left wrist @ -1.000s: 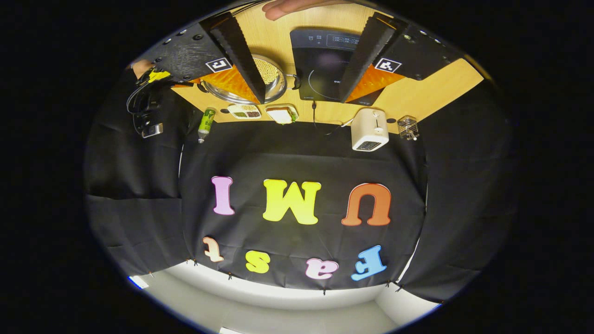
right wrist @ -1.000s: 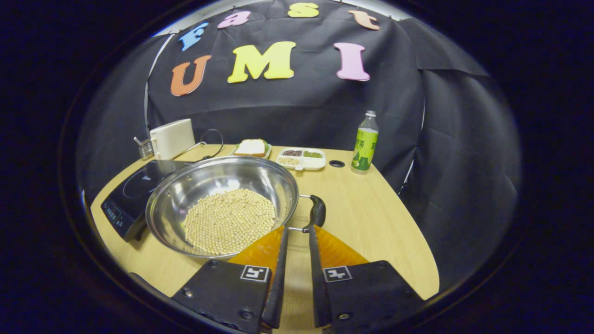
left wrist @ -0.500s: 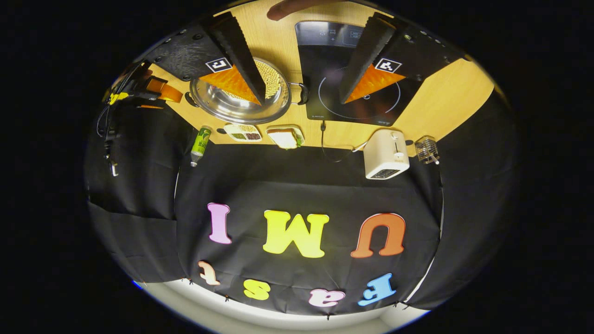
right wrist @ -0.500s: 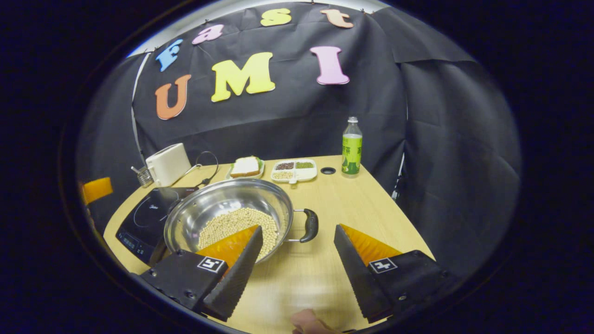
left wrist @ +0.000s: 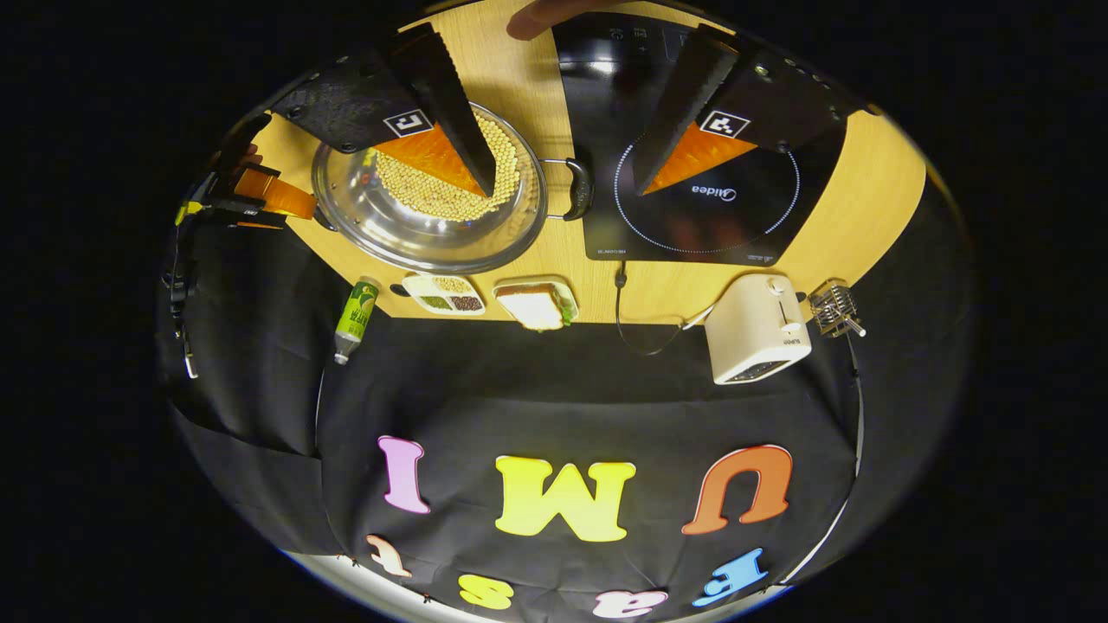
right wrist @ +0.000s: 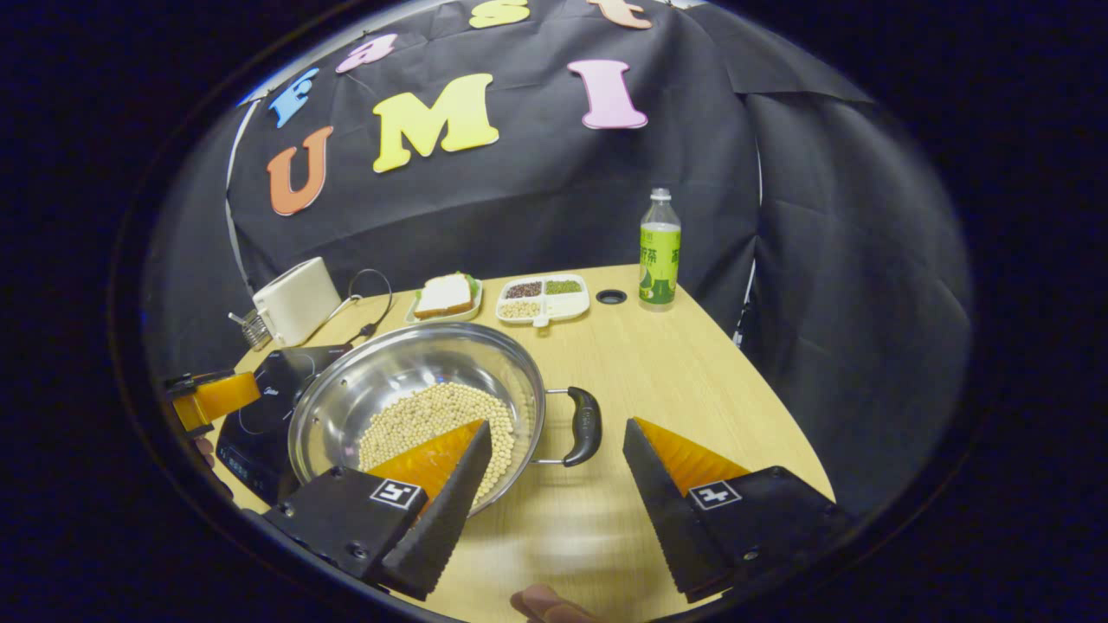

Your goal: First push the handle of the pot to place it horizontally, then grasp the pot with both hands and set it on the induction cooktop.

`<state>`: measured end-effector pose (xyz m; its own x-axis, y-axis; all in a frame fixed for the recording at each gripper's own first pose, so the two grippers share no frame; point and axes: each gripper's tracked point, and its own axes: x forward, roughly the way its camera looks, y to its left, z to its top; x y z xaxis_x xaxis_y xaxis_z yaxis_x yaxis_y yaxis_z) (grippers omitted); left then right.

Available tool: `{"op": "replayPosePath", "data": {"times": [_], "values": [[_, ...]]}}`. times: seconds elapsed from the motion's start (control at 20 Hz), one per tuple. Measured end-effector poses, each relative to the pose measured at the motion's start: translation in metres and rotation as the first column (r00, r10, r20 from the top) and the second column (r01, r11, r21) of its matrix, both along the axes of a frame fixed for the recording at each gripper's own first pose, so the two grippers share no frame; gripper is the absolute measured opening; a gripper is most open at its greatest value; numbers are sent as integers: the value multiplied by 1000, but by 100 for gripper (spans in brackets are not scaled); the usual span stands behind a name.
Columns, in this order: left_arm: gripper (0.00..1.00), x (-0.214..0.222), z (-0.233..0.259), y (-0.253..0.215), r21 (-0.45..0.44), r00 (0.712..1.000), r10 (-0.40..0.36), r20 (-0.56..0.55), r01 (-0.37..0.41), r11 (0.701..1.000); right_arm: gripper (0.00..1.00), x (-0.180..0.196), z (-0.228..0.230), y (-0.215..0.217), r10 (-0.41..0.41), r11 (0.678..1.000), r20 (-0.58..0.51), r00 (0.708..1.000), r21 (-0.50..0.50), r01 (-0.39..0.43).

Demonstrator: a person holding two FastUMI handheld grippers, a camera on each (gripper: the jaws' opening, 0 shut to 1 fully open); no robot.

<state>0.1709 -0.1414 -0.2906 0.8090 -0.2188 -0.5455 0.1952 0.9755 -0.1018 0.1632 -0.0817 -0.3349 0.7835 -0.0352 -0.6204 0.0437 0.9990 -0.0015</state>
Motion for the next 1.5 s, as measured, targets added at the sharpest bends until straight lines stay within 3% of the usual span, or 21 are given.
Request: {"op": "replayPosePath", "data": {"times": [0.4,0.7,0.75,0.8,0.85,0.9,1.0,1.05,1.1,1.15,1.2,1.5], "values": [[95,31,-45,-9,27,994,-12,-113,15,1000,96,28,-33,-13,-33,999,-81,996,12,34],[95,50,-67,-6,54,989,10,-147,-2,999,90,44,-52,-11,-37,999,-123,992,32,41],[82,56,-67,-5,53,991,8,-134,-1,999,87,46,-54,-11,-42,998,-127,991,31,46],[90,58,-67,-7,50,992,9,-129,-2,999,92,48,-54,-12,-46,998,-126,991,30,50],[89,59,-68,-5,52,992,12,-127,-5,999,91,50,-55,-14,-55,998,-125,991,26,59],[86,60,-69,-4,56,992,15,-127,-8,998,84,51,-57,-14,-58,998,-127,990,29,63],[80,59,-69,-8,42,991,11,-130,-6,999,82,52,-62,-7,-48,996,-135,990,62,57],[76,58,-67,-9,37,992,5,-128,0,999,74,52,-63,-7,-58,996,-134,989,66,67],[82,58,-67,-12,31,992,1,-124,3,1000,70,53,-63,-8,-59,995,-132,989,68,68],[56,57,-66,-12,28,992,6,-125,-2,1000,70,54,-63,-8,-64,995,-128,990,72,73],[61,58,-68,-12,25,991,10,-132,-7,1000,70,53,-63,-7,-65,994,-129,990,74,75],[57,51,-66,-16,13,991,6,-137,-5,1000,65,50,-59,-10,-77,993,-134,988,82,88]]}}
